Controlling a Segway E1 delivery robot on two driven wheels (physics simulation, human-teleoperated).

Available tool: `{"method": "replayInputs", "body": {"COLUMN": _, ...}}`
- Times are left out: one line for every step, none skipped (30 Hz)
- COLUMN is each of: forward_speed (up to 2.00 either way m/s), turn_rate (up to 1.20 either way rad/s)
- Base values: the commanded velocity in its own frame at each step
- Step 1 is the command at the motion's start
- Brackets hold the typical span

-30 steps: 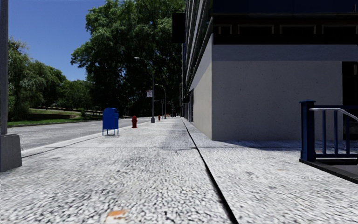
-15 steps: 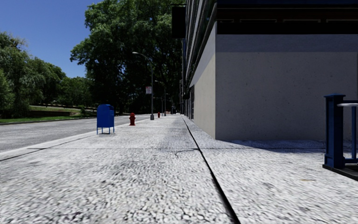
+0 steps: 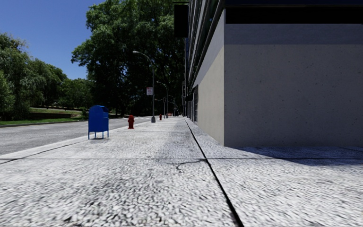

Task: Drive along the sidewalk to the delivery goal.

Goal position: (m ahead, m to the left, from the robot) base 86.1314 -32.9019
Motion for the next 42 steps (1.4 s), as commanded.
{"method": "replayInputs", "body": {"forward_speed": 2.00, "turn_rate": 0.00}}
{"method": "replayInputs", "body": {"forward_speed": 2.00, "turn_rate": 0.00}}
{"method": "replayInputs", "body": {"forward_speed": 2.00, "turn_rate": 0.00}}
{"method": "replayInputs", "body": {"forward_speed": 2.00, "turn_rate": 0.00}}
{"method": "replayInputs", "body": {"forward_speed": 2.00, "turn_rate": 0.00}}
{"method": "replayInputs", "body": {"forward_speed": 2.00, "turn_rate": 0.00}}
{"method": "replayInputs", "body": {"forward_speed": 2.00, "turn_rate": 0.00}}
{"method": "replayInputs", "body": {"forward_speed": 2.00, "turn_rate": 0.00}}
{"method": "replayInputs", "body": {"forward_speed": 2.00, "turn_rate": 0.00}}
{"method": "replayInputs", "body": {"forward_speed": 2.00, "turn_rate": 0.00}}
{"method": "replayInputs", "body": {"forward_speed": 2.00, "turn_rate": 0.00}}
{"method": "replayInputs", "body": {"forward_speed": 2.00, "turn_rate": 0.00}}
{"method": "replayInputs", "body": {"forward_speed": 2.00, "turn_rate": 0.00}}
{"method": "replayInputs", "body": {"forward_speed": 2.00, "turn_rate": 0.00}}
{"method": "replayInputs", "body": {"forward_speed": 2.00, "turn_rate": 0.00}}
{"method": "replayInputs", "body": {"forward_speed": 2.00, "turn_rate": 0.00}}
{"method": "replayInputs", "body": {"forward_speed": 2.00, "turn_rate": 0.00}}
{"method": "replayInputs", "body": {"forward_speed": 2.00, "turn_rate": 0.00}}
{"method": "replayInputs", "body": {"forward_speed": 2.00, "turn_rate": 0.00}}
{"method": "replayInputs", "body": {"forward_speed": 2.00, "turn_rate": 0.00}}
{"method": "replayInputs", "body": {"forward_speed": 2.00, "turn_rate": 0.00}}
{"method": "replayInputs", "body": {"forward_speed": 2.00, "turn_rate": 0.00}}
{"method": "replayInputs", "body": {"forward_speed": 2.00, "turn_rate": 0.00}}
{"method": "replayInputs", "body": {"forward_speed": 2.00, "turn_rate": 0.00}}
{"method": "replayInputs", "body": {"forward_speed": 2.00, "turn_rate": 0.00}}
{"method": "replayInputs", "body": {"forward_speed": 2.00, "turn_rate": 0.00}}
{"method": "replayInputs", "body": {"forward_speed": 2.00, "turn_rate": 0.00}}
{"method": "replayInputs", "body": {"forward_speed": 2.00, "turn_rate": 0.00}}
{"method": "replayInputs", "body": {"forward_speed": 2.00, "turn_rate": 0.00}}
{"method": "replayInputs", "body": {"forward_speed": 2.00, "turn_rate": 0.00}}
{"method": "replayInputs", "body": {"forward_speed": 2.00, "turn_rate": 0.00}}
{"method": "replayInputs", "body": {"forward_speed": 2.00, "turn_rate": 0.00}}
{"method": "replayInputs", "body": {"forward_speed": 2.00, "turn_rate": 0.00}}
{"method": "replayInputs", "body": {"forward_speed": 2.00, "turn_rate": 0.00}}
{"method": "replayInputs", "body": {"forward_speed": 2.00, "turn_rate": 0.00}}
{"method": "replayInputs", "body": {"forward_speed": 2.00, "turn_rate": 0.00}}
{"method": "replayInputs", "body": {"forward_speed": 2.00, "turn_rate": 0.00}}
{"method": "replayInputs", "body": {"forward_speed": 2.00, "turn_rate": 0.00}}
{"method": "replayInputs", "body": {"forward_speed": 2.00, "turn_rate": 0.00}}
{"method": "replayInputs", "body": {"forward_speed": 2.00, "turn_rate": 0.00}}
{"method": "replayInputs", "body": {"forward_speed": 2.00, "turn_rate": 0.00}}
{"method": "replayInputs", "body": {"forward_speed": 2.00, "turn_rate": 0.00}}
